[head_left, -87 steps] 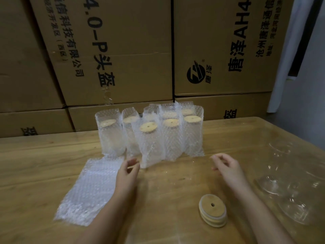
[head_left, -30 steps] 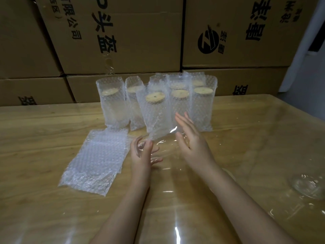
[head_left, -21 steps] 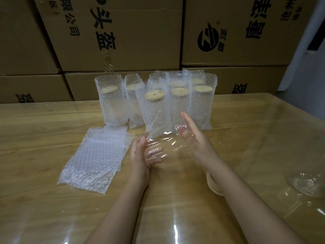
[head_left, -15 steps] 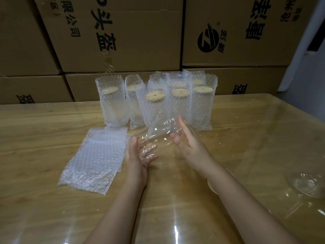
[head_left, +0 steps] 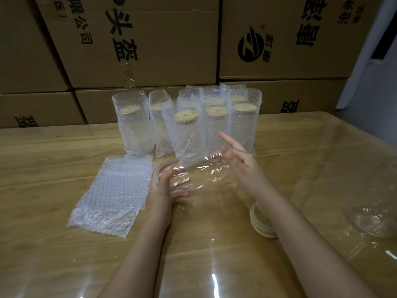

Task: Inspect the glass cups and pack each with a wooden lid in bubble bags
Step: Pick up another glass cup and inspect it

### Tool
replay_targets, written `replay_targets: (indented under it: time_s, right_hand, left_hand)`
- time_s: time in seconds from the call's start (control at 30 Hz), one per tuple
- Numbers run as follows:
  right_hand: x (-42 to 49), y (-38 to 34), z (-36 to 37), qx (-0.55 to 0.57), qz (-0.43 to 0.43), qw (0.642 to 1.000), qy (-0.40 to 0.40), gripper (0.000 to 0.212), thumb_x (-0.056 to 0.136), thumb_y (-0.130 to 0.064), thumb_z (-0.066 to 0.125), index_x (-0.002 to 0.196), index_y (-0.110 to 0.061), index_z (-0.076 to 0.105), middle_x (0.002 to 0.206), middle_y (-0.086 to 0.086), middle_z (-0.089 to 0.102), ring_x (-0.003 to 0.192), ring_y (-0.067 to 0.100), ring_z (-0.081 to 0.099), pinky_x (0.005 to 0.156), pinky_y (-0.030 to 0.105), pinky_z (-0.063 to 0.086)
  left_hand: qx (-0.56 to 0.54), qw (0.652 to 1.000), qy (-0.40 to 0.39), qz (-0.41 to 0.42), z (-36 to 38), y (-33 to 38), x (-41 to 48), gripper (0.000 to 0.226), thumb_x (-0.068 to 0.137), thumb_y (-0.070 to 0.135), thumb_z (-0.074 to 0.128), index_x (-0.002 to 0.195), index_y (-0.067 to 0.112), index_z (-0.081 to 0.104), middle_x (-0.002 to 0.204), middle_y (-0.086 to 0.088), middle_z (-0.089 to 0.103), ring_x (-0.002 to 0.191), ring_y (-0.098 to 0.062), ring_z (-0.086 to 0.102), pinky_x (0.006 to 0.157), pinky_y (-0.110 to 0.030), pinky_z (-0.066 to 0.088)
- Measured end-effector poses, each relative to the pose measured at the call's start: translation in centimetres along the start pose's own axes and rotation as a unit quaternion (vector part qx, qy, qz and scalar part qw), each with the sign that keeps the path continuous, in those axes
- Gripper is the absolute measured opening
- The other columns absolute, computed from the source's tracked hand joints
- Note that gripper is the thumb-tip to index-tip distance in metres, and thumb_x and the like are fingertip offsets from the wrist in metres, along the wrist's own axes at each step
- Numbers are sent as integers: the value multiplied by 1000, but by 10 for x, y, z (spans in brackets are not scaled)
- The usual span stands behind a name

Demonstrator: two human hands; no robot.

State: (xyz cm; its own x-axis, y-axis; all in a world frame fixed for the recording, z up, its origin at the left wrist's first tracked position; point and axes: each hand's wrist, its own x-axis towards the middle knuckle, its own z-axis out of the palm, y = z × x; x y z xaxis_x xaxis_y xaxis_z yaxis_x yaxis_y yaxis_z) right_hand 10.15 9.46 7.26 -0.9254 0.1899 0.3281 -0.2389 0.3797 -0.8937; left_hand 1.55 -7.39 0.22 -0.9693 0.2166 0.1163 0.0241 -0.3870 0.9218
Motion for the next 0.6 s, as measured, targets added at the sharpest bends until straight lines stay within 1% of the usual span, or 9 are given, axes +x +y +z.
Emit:
replay_targets:
  time_s: [0.07, 0.13, 0.23, 0.3, 0.33, 0.4, 0.5, 0.53, 0.6]
  right_hand:
    - [1, 1, -2, 10, 12, 1000, -1, 45, 86, -55, 35, 106, -31, 67, 146, -19, 39, 119, -24, 33, 86, -3, 26]
    - [0, 2, -5, 22, 20, 1000, -2, 50, 86, -57, 29, 123, -36, 55, 128, -19, 56, 106, -33, 36, 79, -9, 26]
    - [0, 4, -6, 1, 24, 1000, -8, 53, 85, -62, 25, 129, -43, 47, 112, -30, 60, 97, -39, 34, 77, -11, 23]
    - [0, 3, -4, -7, 32, 999, -21, 59, 84, -63, 26, 134, -39, 46, 117, -26, 60, 99, -37, 36, 74, -13, 21]
    - [0, 3, -2, -7, 36, 999, -28, 53, 84, -62, 27, 129, -43, 48, 125, -20, 59, 104, -34, 37, 78, -12, 21]
    - [0, 1, 4, -5, 39, 999, -35, 40, 84, -61, 29, 116, -51, 49, 142, -12, 48, 122, -19, 36, 94, -3, 21]
    - [-1, 2, 15, -12, 22, 999, -30, 67, 81, -60, 34, 139, -28, 44, 150, -15, 33, 136, -6, 28, 114, 17, 19]
    - [-1, 3, 20, -19, 22, 999, -28, 72, 81, -59, 35, 144, -24, 37, 149, -17, 29, 136, -7, 24, 114, 17, 17]
    - [-4, 4, 30, -27, 14, 999, -23, 75, 82, -59, 37, 149, -27, 26, 147, -23, 23, 134, -12, 17, 108, 7, 13]
  left_hand:
    - [4, 1000, -10, 4, 0, 0, 0, 42, 67, 57, 60, 102, 34, 63, 95, -1, 73, 81, -28, 72, 46, -26, 51]
    - [-13, 1000, -14, -6, 1, 1, 0, 42, 72, 54, 57, 106, 30, 62, 99, -5, 71, 79, -27, 72, 45, -25, 50]
    - [-67, 997, 6, -37, 2, 2, 0, 39, 76, 49, 51, 107, 27, 62, 94, -4, 72, 76, -26, 72, 45, -23, 49]
    - [-94, 994, 15, -49, 2, 2, 0, 43, 77, 51, 56, 110, 23, 59, 90, -1, 73, 75, -23, 72, 47, -22, 50]
    - [-105, 993, 19, -51, 3, 2, -1, 45, 78, 52, 59, 111, 21, 57, 88, 0, 73, 75, -21, 72, 48, -22, 51]
    - [-119, 991, 34, -55, 5, 2, -1, 48, 77, 54, 58, 112, 21, 56, 92, -2, 71, 79, -20, 73, 53, -22, 54]
    - [-131, 987, 80, -39, 6, 0, -1, 51, 83, 52, 58, 119, 17, 53, 107, -10, 64, 88, -23, 71, 58, -26, 56]
    - [-124, 988, 94, -28, 5, -1, -2, 48, 85, 50, 57, 120, 17, 53, 111, -12, 61, 94, -26, 70, 61, -28, 56]
    - [-111, 987, 114, -6, 4, -3, -2, 32, 89, 46, 55, 113, 26, 55, 119, -15, 57, 107, -31, 64, 65, -31, 57]
